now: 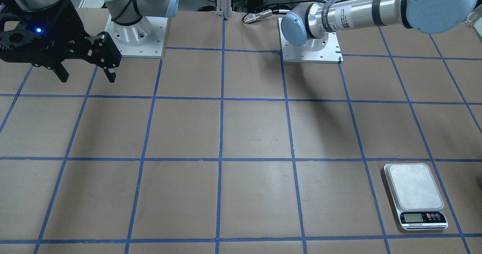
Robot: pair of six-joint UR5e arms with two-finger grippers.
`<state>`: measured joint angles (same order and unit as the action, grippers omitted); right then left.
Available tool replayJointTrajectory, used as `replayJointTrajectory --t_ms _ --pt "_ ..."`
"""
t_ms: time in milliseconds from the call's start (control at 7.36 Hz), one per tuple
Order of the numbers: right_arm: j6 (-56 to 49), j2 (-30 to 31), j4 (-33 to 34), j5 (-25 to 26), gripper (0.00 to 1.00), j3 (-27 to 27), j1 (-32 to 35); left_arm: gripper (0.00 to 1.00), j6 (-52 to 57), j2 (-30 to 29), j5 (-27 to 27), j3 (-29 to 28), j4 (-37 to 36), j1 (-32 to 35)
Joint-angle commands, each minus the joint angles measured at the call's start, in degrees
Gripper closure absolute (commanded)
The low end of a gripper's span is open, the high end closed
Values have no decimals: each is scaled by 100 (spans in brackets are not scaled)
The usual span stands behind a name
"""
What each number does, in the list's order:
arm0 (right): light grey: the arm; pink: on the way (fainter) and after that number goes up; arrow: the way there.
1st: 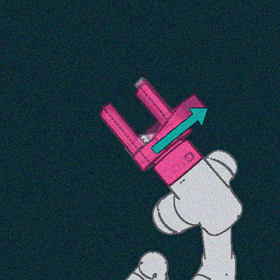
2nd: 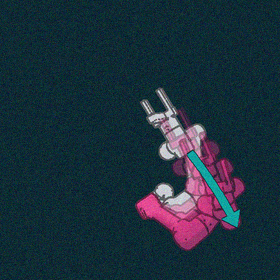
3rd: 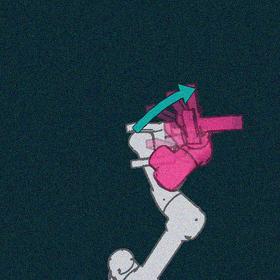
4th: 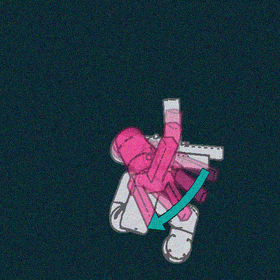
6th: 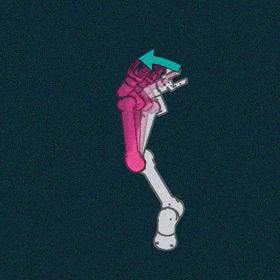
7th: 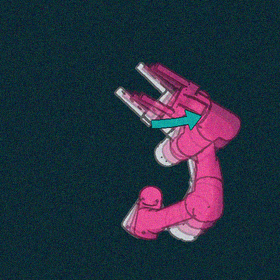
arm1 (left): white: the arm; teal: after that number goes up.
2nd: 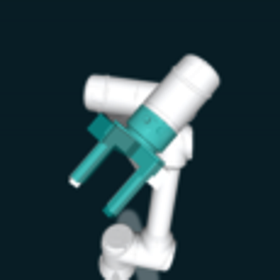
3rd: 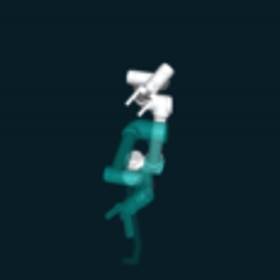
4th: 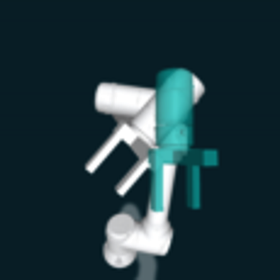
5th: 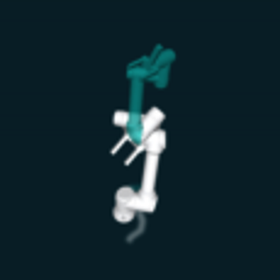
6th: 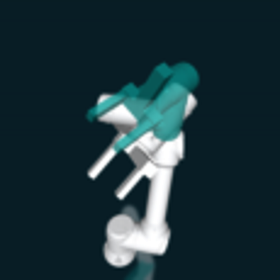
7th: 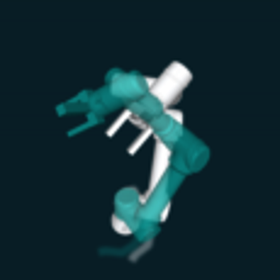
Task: Weigh mango
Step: 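Lower the left gripper onto the mango and close on it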
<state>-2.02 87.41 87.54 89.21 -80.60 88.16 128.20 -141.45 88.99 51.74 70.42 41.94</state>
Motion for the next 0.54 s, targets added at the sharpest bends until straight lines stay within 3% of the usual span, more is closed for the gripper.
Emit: replayJointTrajectory --t_ms 0,407 --pt "0 4 0 0 0 0 0 1 510 -294 -31 -33 -151 -89" --pt "0 -5 0 0 0 0 0 1 565 -453 -49 -68 -204 -116"
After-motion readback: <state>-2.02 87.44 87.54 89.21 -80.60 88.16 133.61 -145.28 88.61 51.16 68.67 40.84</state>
